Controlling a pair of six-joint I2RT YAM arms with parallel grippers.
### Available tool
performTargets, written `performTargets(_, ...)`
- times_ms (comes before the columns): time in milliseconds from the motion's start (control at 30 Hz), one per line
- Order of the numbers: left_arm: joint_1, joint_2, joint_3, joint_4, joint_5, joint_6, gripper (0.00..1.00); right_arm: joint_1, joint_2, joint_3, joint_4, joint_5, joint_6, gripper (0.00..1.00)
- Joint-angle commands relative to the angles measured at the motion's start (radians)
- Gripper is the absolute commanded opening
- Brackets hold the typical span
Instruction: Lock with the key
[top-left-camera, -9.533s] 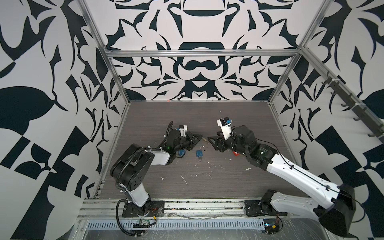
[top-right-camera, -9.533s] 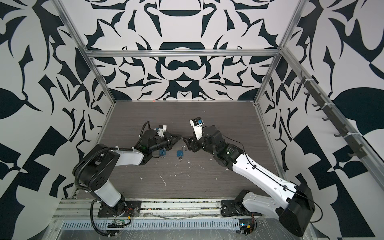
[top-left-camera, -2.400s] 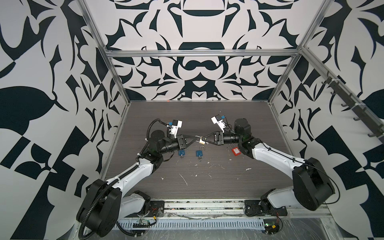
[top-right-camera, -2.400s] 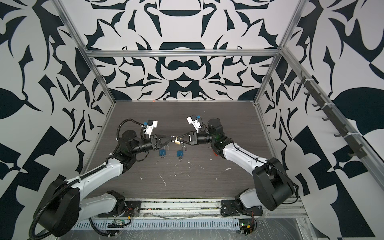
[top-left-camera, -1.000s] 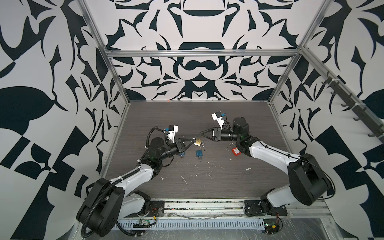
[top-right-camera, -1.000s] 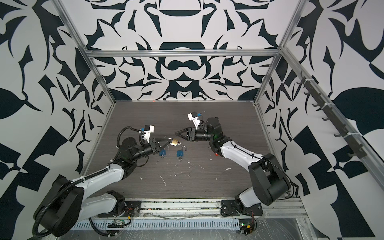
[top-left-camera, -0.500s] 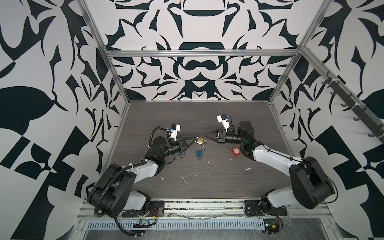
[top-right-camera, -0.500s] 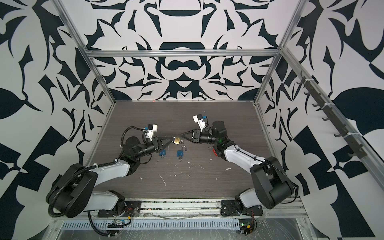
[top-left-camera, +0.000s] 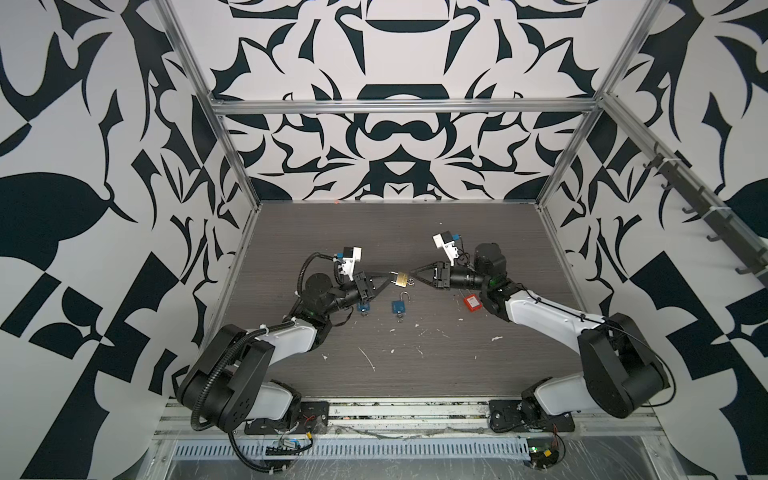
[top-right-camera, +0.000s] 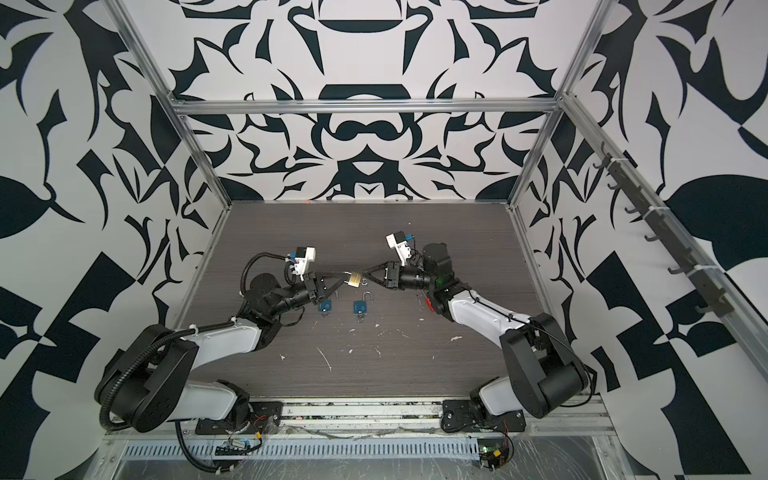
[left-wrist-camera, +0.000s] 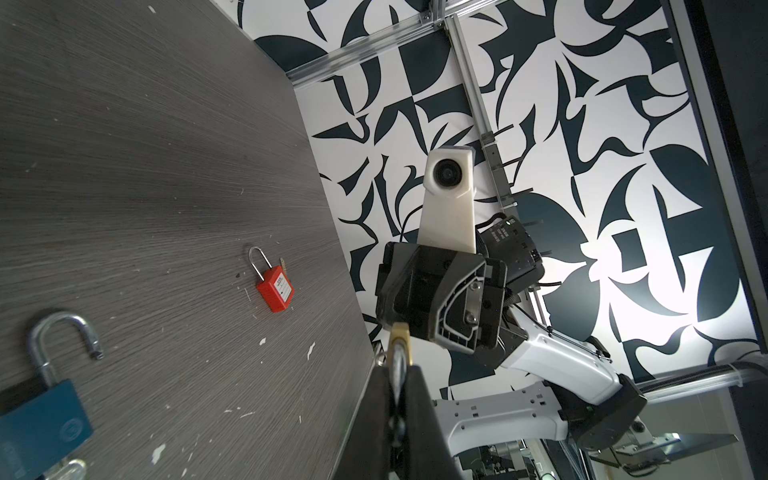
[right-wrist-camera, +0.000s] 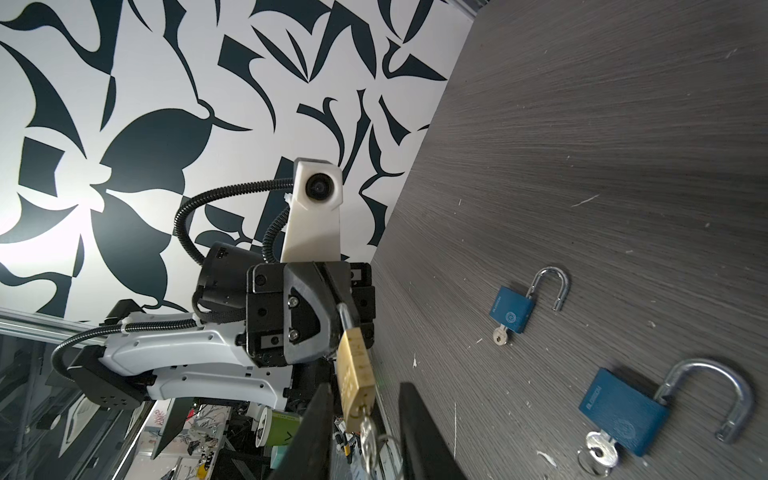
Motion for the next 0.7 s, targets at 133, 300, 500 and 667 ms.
performTargets(133,0.003,-0.030,0.030,0.036,0.011,0.001,0.00,0.002,-0.016,-0.027,0.119,-0.043,0.041,0.23)
performTargets(300,0.003,-0.031,0.030,0.038,0.010,-0.002,0.00,0.010,-0.011,-0.033,0.123,-0.058,0.045,0.24)
performTargets(500,0.003,-0.032,0.035,0.034,0.013,0.000,0.00,0.018,0.000,-0.033,0.136,-0.063,0.051,0.24)
performTargets(667,0.003,-0.030,0.035,0.035,0.017,-0.002,0.00,0.022,0.019,-0.028,0.174,-0.069,0.075,0.20)
